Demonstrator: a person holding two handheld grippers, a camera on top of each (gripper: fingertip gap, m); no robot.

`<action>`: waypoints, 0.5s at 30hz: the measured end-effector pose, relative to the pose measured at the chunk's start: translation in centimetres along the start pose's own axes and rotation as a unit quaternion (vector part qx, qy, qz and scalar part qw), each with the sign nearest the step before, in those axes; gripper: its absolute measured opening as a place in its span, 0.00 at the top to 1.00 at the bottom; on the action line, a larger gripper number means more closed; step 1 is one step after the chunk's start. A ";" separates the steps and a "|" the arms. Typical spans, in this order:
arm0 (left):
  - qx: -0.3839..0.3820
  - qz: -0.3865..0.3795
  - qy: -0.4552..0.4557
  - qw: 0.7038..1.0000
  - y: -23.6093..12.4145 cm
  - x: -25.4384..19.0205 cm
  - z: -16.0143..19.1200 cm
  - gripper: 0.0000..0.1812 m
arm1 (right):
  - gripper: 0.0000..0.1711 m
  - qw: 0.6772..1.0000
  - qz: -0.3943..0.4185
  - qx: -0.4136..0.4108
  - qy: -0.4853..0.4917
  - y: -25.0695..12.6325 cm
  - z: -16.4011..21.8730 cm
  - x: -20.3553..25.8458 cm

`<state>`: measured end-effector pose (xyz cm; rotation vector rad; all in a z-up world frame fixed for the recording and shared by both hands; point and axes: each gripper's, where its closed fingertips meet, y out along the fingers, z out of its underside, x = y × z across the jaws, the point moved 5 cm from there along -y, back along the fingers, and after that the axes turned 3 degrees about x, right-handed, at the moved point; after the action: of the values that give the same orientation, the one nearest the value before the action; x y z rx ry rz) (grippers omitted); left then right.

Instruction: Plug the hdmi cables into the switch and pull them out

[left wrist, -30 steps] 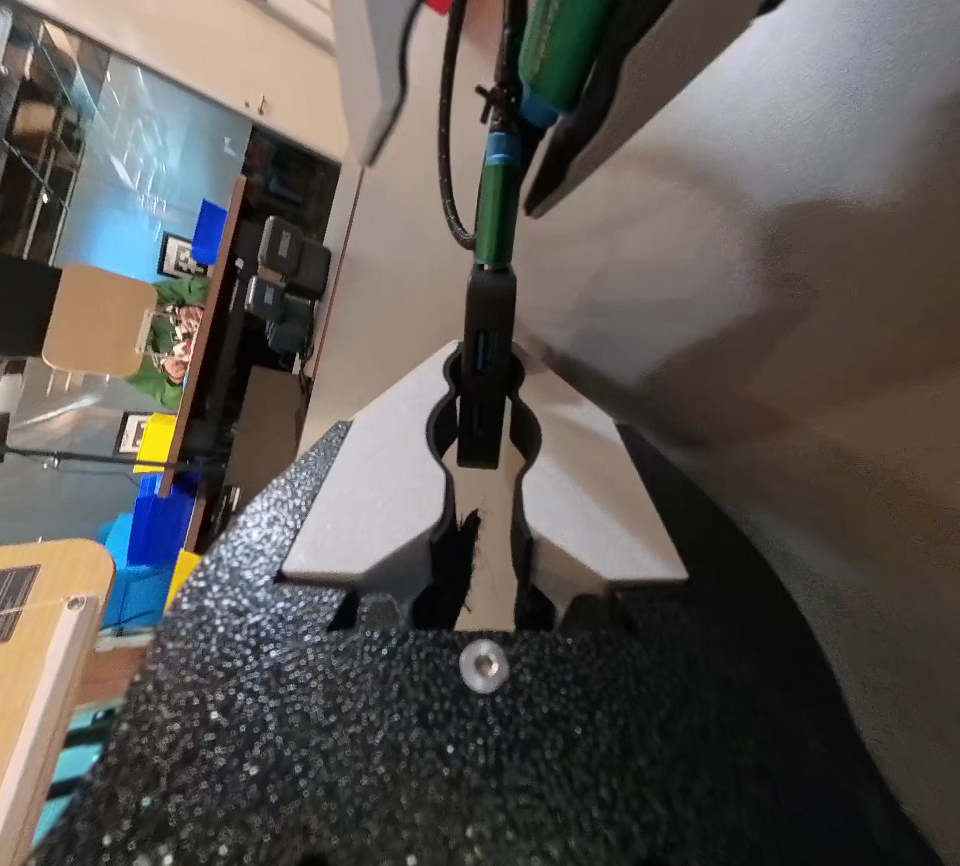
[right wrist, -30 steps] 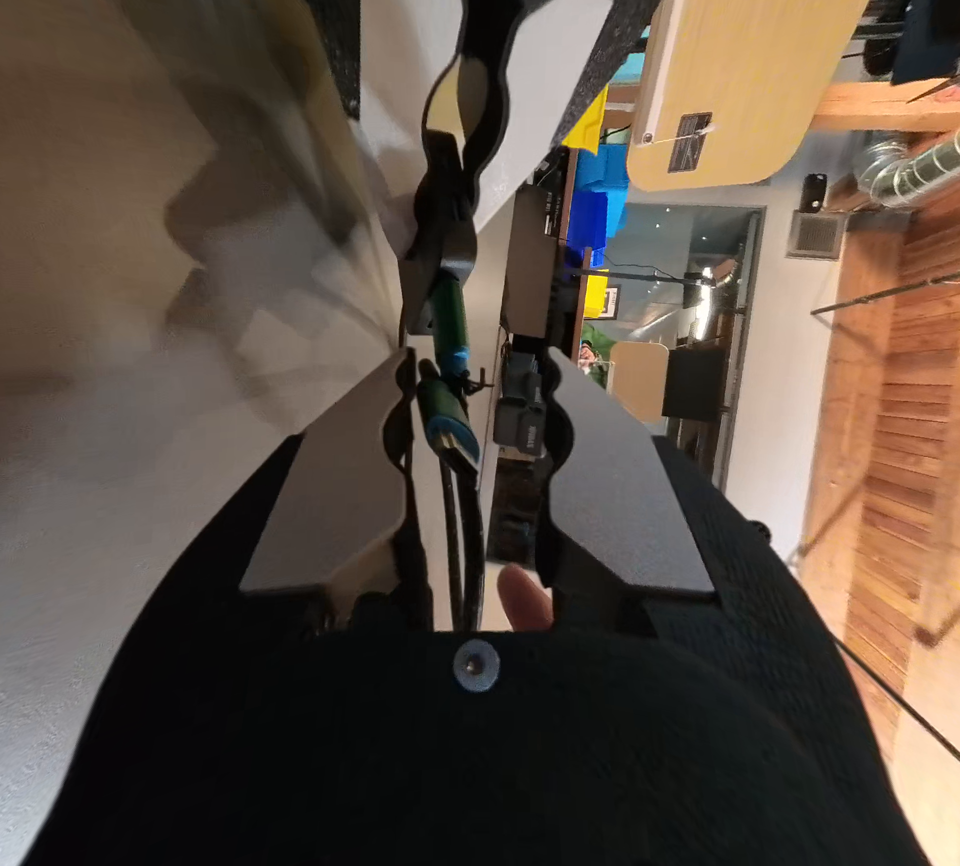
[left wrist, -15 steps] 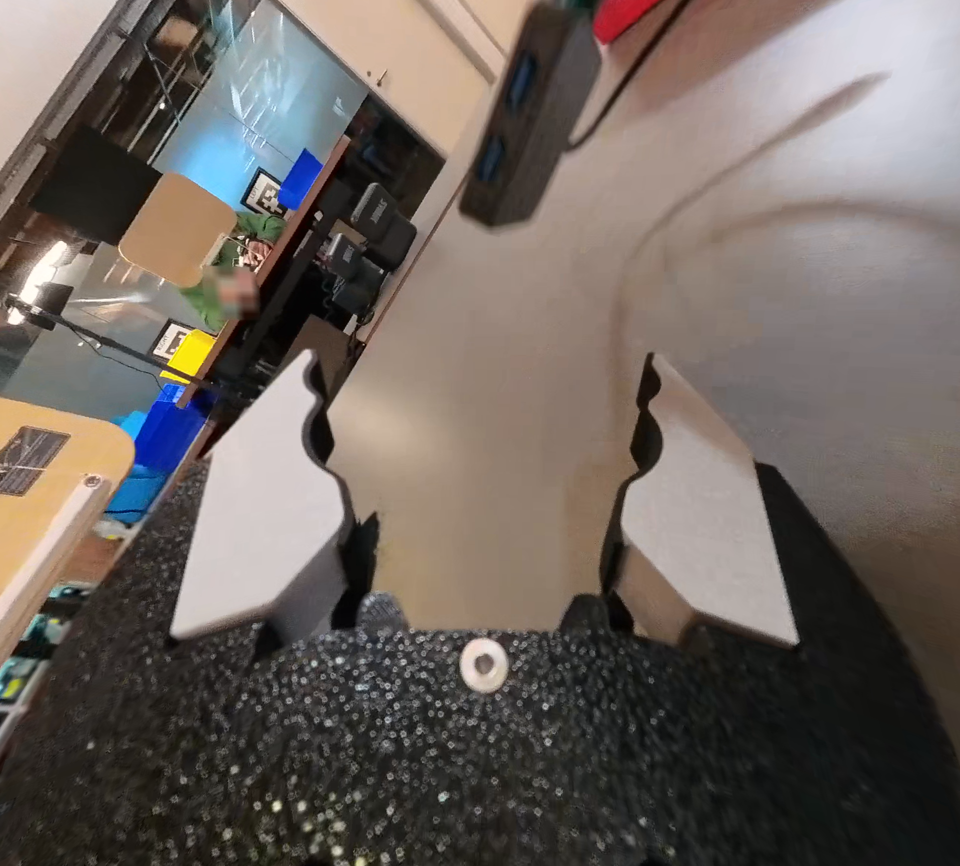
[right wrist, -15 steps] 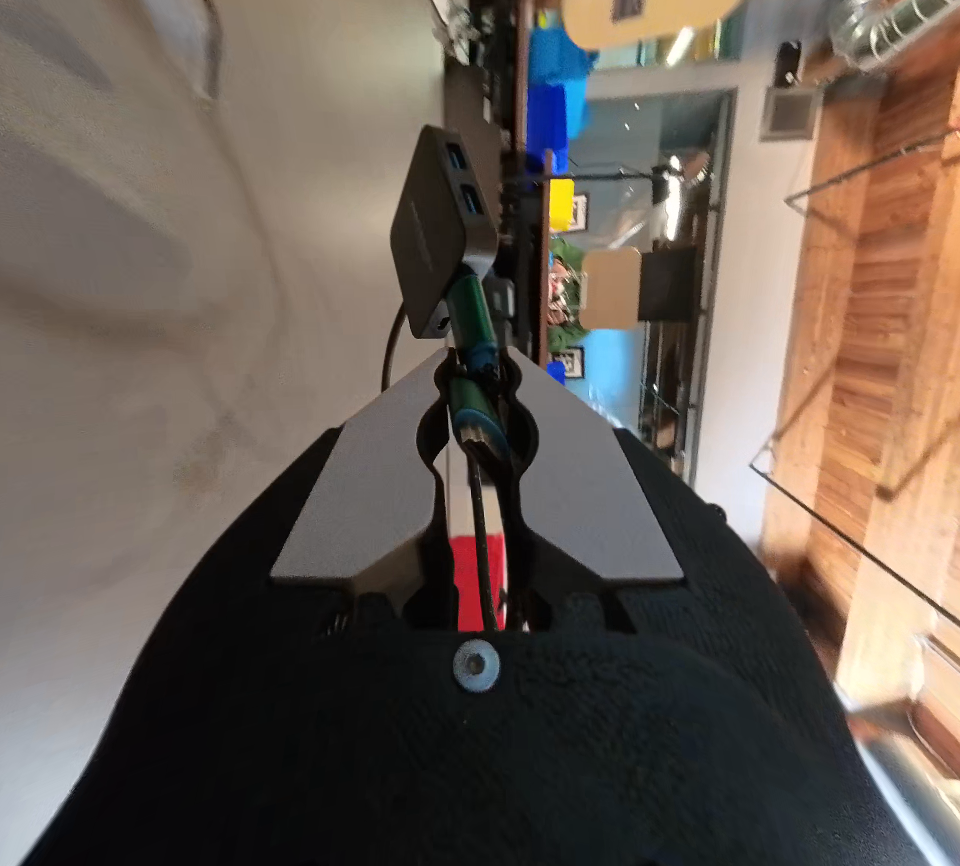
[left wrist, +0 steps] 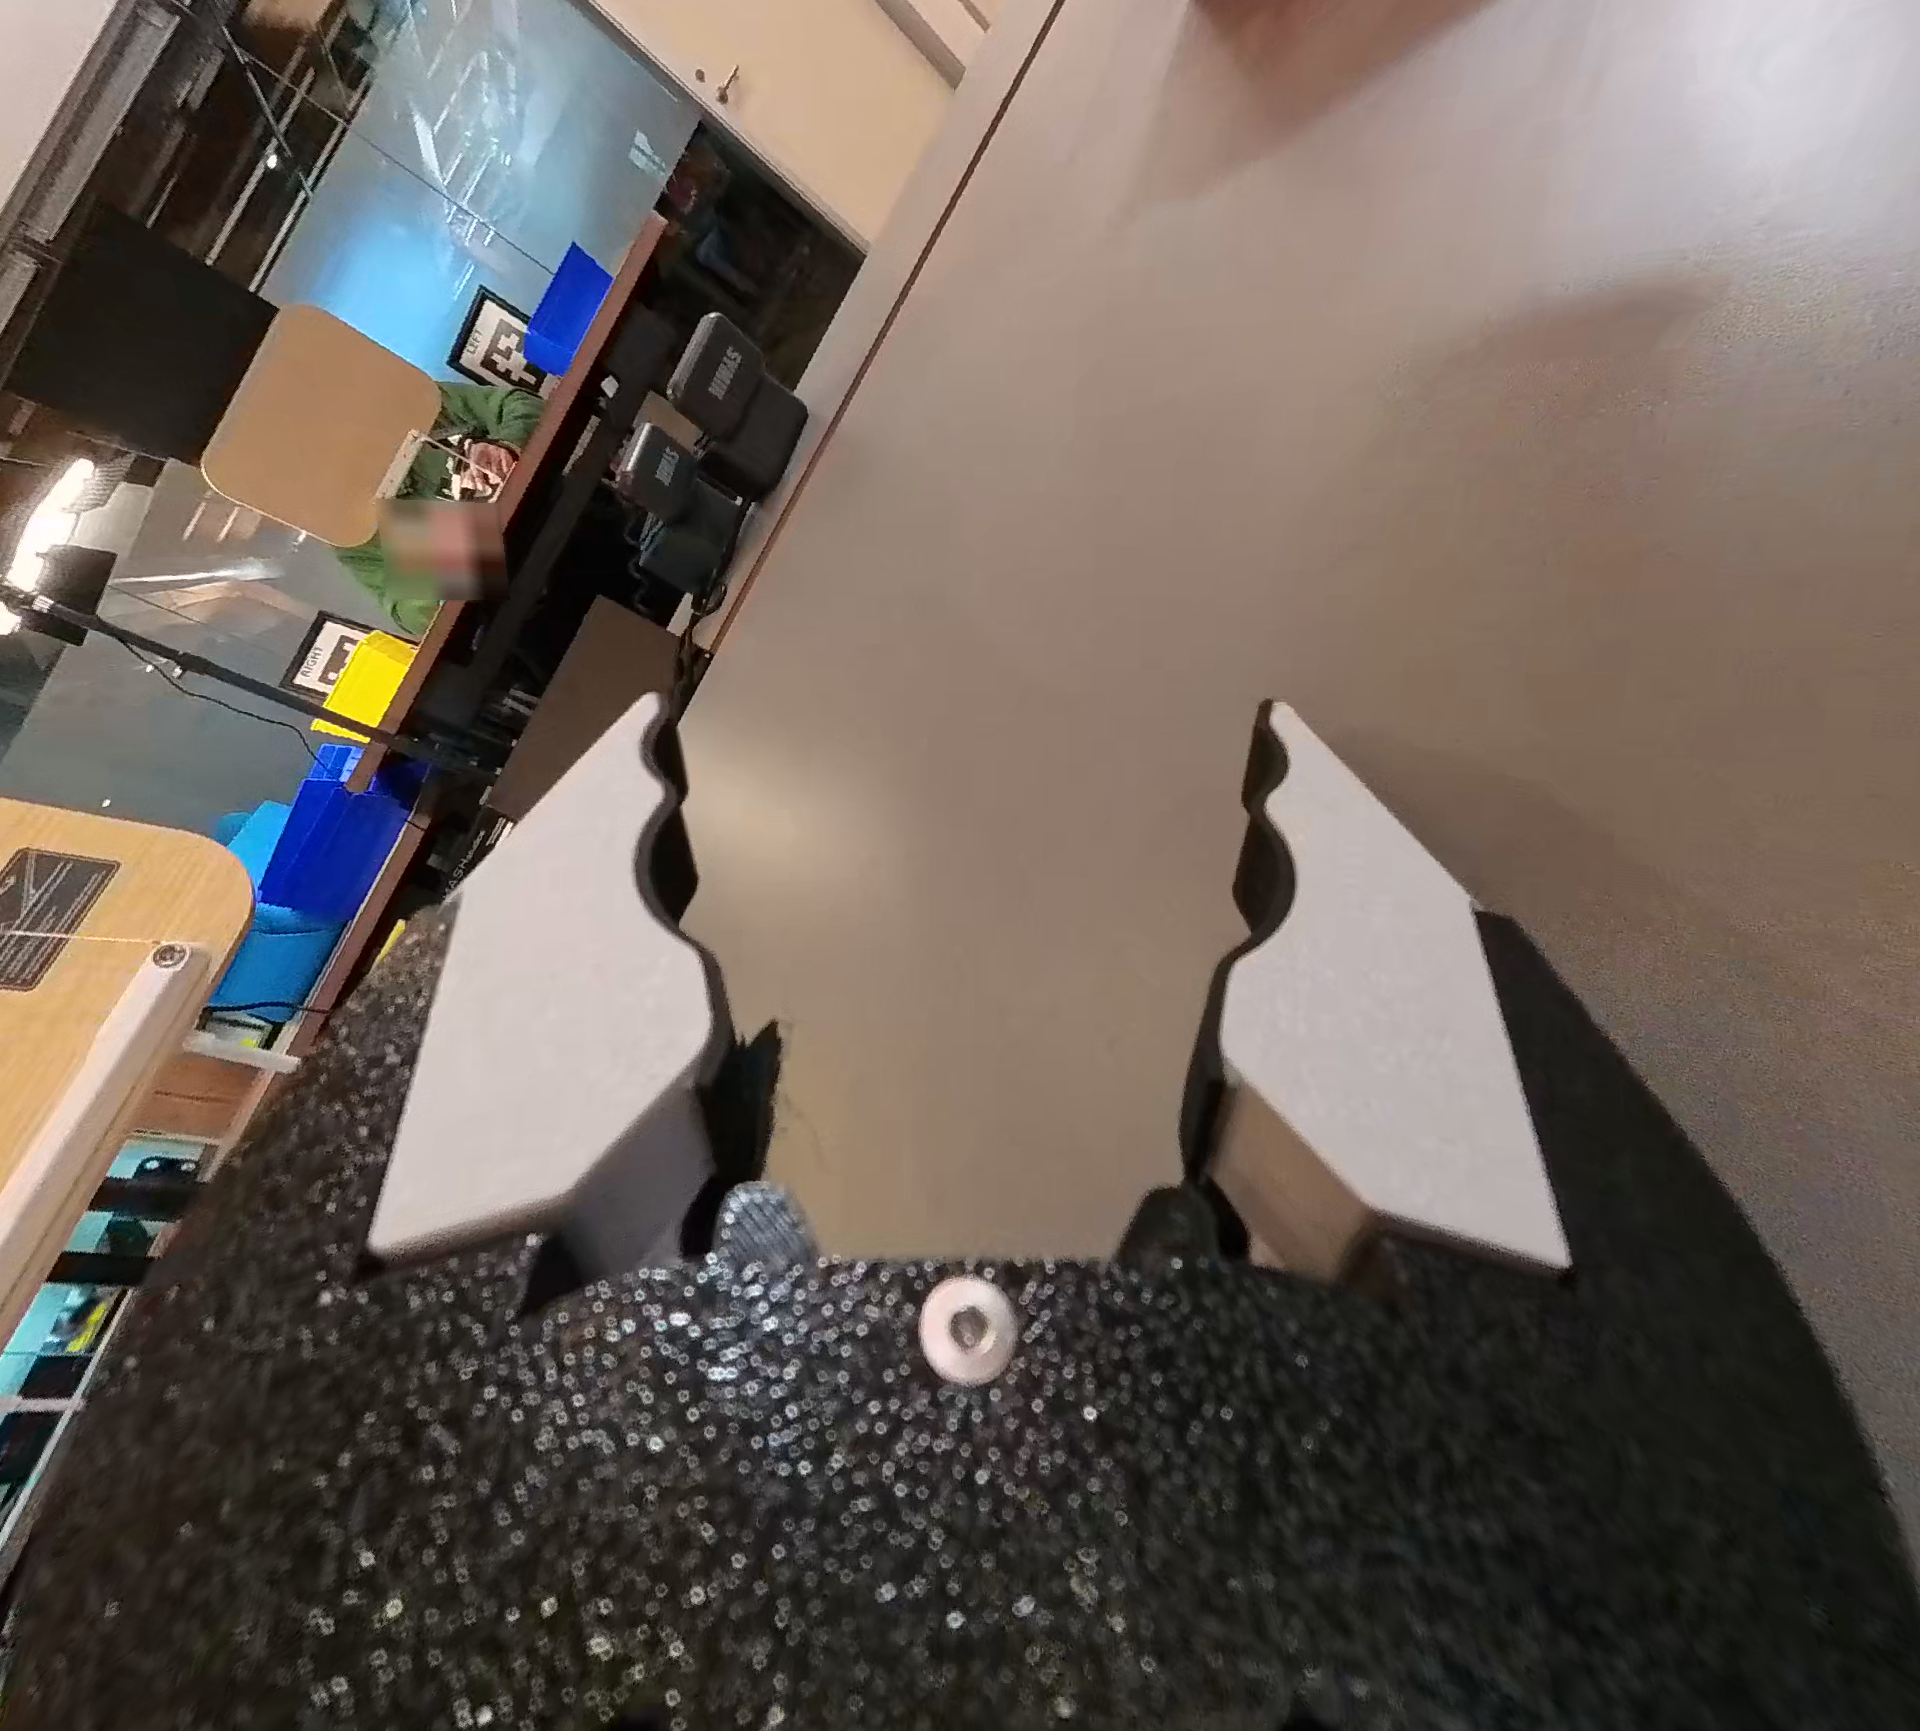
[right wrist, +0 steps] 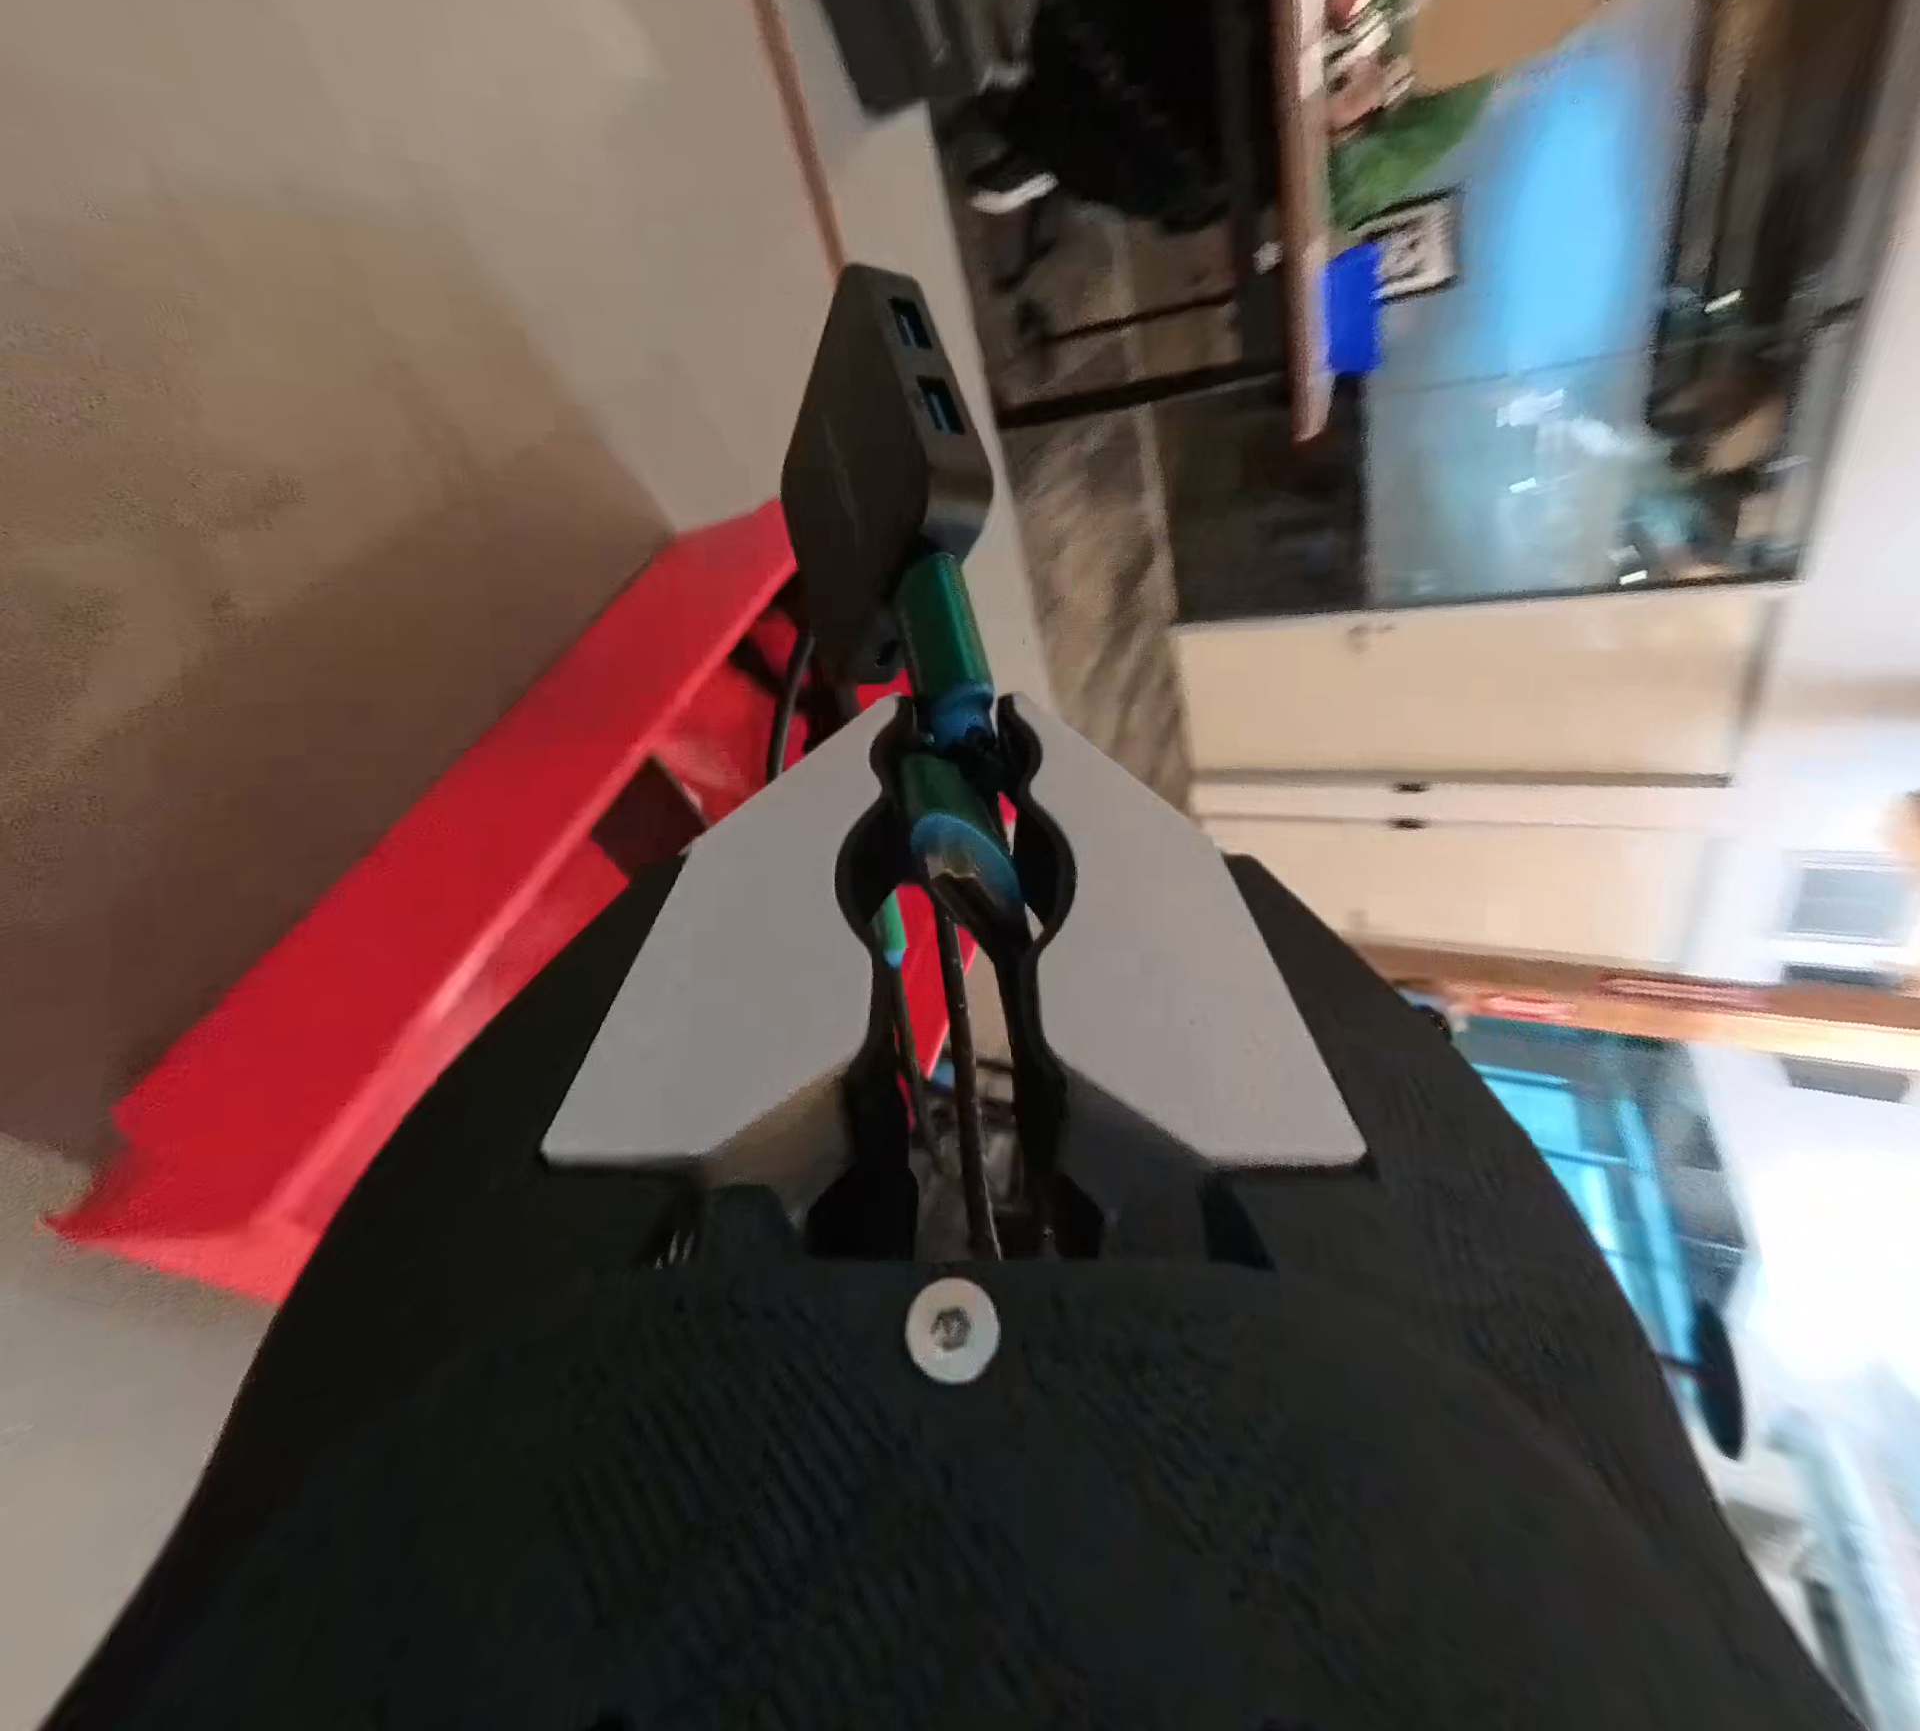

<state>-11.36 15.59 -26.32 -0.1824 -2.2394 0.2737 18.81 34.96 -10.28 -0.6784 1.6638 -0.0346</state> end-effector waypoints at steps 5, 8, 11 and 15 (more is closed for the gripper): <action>0.001 0.003 0.005 1.000 0.0 -0.1 0.0 0.43 | 0.92 0.989 -0.109 0.096 -0.011 3.7 3.9 -2.3; 0.001 0.005 0.008 1.000 0.0 -0.2 0.0 0.44 | 0.92 0.976 -0.170 0.133 -0.020 6.0 4.6 -1.8; 0.002 0.006 0.009 1.000 0.0 -0.2 0.1 0.44 | 0.92 0.959 -0.215 0.176 -0.053 8.1 4.9 -0.6; 0.002 0.008 0.007 1.000 0.0 -0.2 0.1 0.45 | 0.92 0.929 -0.267 0.236 -0.099 10.5 5.3 1.2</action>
<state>-11.33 15.51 -26.56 -0.1996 -2.2236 0.2839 19.27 44.93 -16.69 -0.7138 1.1720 -0.7131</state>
